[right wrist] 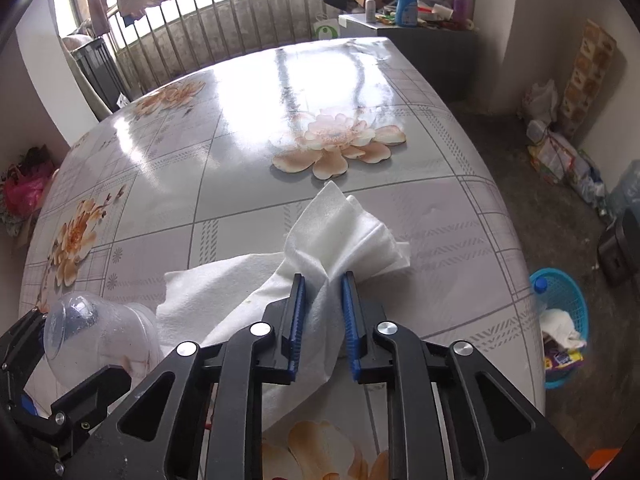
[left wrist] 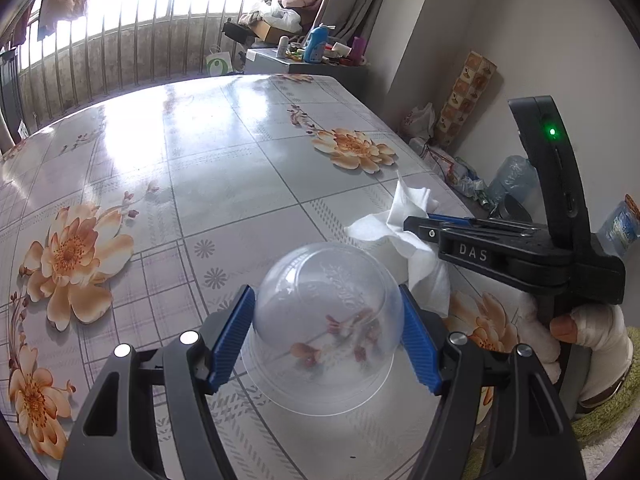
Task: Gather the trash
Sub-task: 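Grasp the clear dome lid with the left gripper while right grasps the white tissue, then carry lid and tissue over the wastebasket and open both grippers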
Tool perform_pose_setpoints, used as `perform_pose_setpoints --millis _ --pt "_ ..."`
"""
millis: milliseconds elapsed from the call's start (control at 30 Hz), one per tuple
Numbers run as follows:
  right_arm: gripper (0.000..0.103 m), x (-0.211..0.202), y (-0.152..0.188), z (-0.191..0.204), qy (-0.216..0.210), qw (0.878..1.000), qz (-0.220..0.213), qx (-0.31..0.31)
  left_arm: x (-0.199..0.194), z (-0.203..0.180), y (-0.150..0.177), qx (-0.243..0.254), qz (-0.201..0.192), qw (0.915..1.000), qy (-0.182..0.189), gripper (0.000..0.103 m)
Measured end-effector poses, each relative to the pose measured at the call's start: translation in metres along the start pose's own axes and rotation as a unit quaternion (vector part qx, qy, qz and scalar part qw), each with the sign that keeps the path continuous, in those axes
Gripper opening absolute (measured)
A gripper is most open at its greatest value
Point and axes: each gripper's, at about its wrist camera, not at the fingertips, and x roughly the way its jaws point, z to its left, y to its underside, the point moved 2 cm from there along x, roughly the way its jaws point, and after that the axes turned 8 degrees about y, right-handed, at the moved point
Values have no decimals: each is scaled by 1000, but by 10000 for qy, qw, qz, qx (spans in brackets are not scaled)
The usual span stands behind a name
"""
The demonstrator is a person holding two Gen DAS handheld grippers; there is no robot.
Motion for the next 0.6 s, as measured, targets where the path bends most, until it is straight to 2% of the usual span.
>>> perform_pose_setpoints --millis 300,433,600 --pt "2 -14 8 -31 -684 9958 83 602 -5 -4 -7 -16 -106 9999 22 69" --pt "2 -26 9 -52 -798 9929 -36 884 -4 -8 -8 12 -91 10000 21 69" --pt "2 -42 7 -72 -693 9915 -258 1071 -1 -15 -12 134 -77 9999 -24 69"
